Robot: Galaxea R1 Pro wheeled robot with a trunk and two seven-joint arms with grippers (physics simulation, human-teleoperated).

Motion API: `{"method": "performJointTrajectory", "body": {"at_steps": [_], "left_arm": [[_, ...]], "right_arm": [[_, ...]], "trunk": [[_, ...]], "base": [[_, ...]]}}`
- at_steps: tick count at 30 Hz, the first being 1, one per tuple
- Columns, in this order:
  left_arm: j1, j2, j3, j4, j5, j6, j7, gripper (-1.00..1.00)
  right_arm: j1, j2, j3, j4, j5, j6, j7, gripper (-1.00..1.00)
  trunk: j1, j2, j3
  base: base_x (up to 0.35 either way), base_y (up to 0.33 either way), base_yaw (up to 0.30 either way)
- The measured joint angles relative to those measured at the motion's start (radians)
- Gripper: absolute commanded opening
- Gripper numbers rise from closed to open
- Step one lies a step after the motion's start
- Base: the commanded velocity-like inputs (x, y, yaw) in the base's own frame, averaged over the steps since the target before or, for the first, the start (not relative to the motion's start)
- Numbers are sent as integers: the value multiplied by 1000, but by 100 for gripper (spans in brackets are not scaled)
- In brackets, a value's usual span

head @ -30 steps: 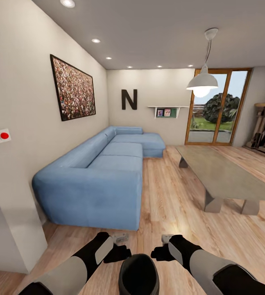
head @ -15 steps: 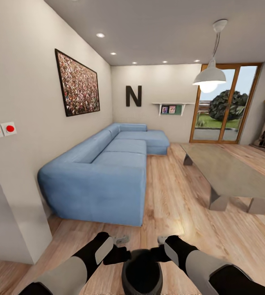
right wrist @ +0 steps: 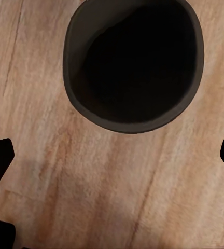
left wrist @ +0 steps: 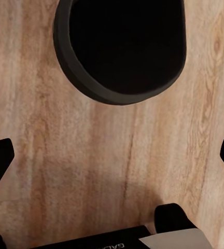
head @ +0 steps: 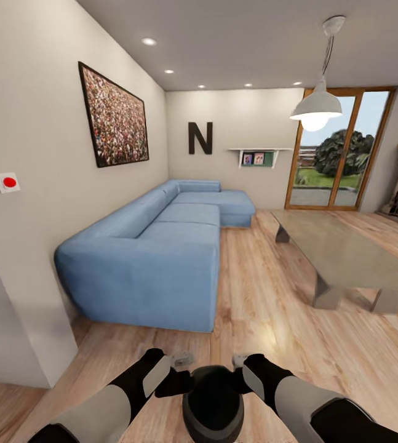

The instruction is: Place each of the two pumpkins and all three candles from the living room inside a cabinet in the living room (use any cabinet), then make sure every cabinet is closed, and position the cauldron so it is next to a table in the living room.

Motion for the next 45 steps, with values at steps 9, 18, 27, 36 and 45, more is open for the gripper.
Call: {"method": "performJointTrajectory", "body": {"at_steps": [9, 18, 27, 36, 45], "left_arm": [[0, 0, 0, 0, -1, -2, 0, 100], [0, 0, 1, 0, -9, -10, 1, 100], [1, 0, 6, 2, -38, -72, 6, 100], [0, 2, 4, 46, -40, -77, 10, 100], [0, 2, 4, 48, -40, -77, 10, 100]], "right_arm": [[0, 0, -2, 0, -2, 0, 0, 100], [0, 0, 0, 0, 1, -2, -1, 100], [0, 0, 1, 0, 1, -2, -1, 100], [0, 0, 1, 0, 2, -1, -1, 100], [0, 0, 1, 0, 3, -2, -1, 100]], "trunk": [[35, -63, -34], [69, -126, -64], [81, -147, -73], [80, -147, -73], [81, -147, -73]], "base": [[0, 0, -264], [0, 0, -51], [4, 0, 0], [279, 0, 0], [127, 0, 0]]}}
